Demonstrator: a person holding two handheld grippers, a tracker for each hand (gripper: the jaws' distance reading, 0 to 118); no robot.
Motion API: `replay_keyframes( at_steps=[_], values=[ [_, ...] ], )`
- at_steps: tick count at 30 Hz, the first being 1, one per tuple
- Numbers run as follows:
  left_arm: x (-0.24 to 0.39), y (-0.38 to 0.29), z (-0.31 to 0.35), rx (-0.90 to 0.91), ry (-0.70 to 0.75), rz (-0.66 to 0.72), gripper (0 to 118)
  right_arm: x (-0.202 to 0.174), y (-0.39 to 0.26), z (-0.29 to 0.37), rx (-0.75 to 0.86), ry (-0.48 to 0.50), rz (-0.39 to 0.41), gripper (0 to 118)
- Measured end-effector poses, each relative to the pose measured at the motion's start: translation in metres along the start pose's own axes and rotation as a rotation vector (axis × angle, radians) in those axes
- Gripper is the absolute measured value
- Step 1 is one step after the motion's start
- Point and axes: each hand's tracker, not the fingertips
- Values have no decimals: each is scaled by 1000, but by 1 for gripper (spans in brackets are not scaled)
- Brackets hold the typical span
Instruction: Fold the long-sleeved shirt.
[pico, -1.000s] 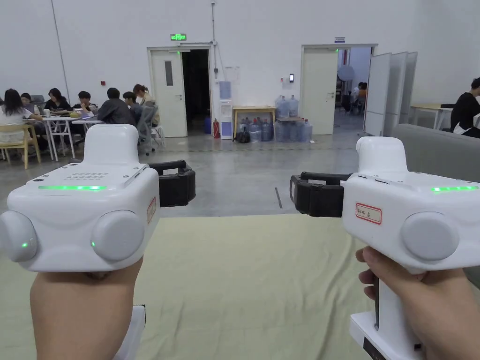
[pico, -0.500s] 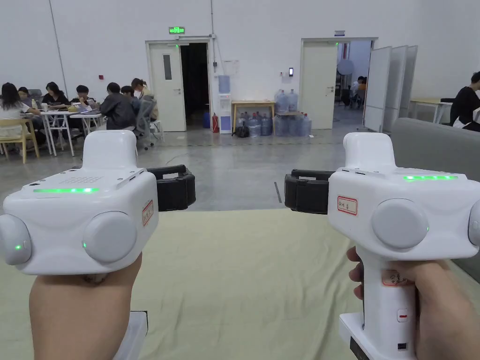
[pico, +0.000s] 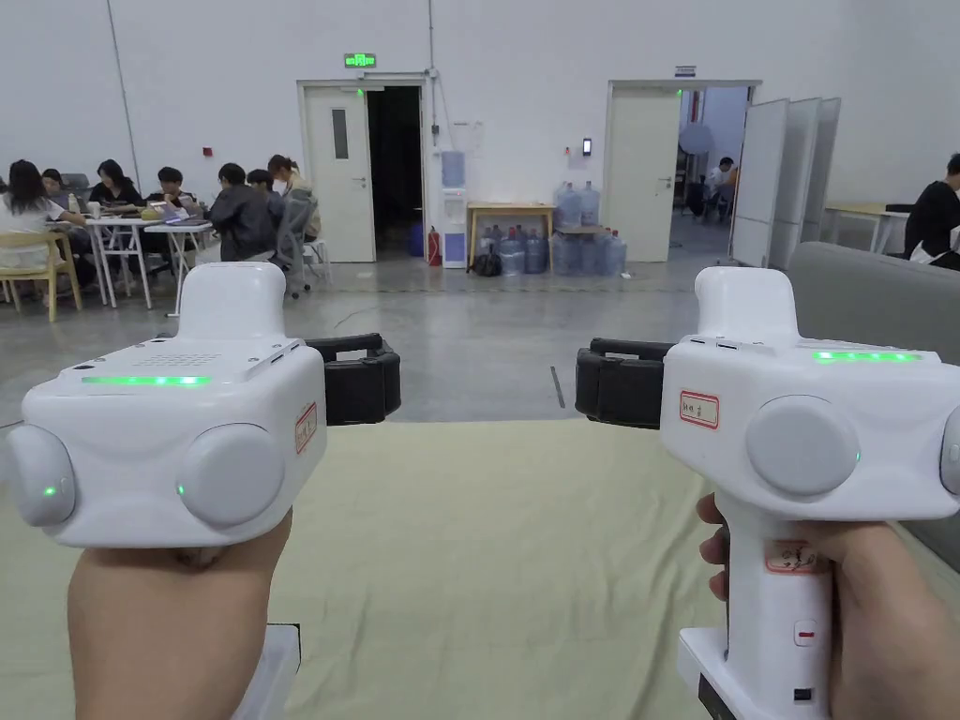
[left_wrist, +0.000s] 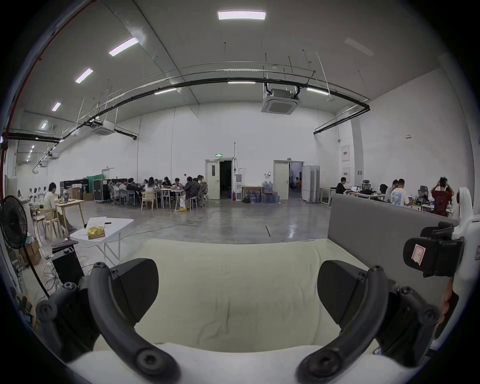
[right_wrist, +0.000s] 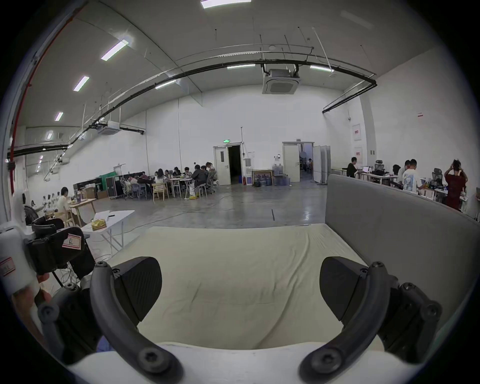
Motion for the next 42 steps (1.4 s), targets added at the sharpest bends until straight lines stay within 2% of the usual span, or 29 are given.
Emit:
replay_keyframes(
  at_steps=[22,27,39,42],
  values=[
    [-6,0,1,-8,-13,28,118,-2,2,4,-1,21,-9,118],
    [-6,0,1,-10,-13,26,118,-4,2,4,3,1,-4,118],
    [-9,0,3,6,-27,39,118,-1,5,10,40,-35,-26,118],
    [-9,0,3,4,-20,32,118,1,4,10,40,-6,-45,118]
  ],
)
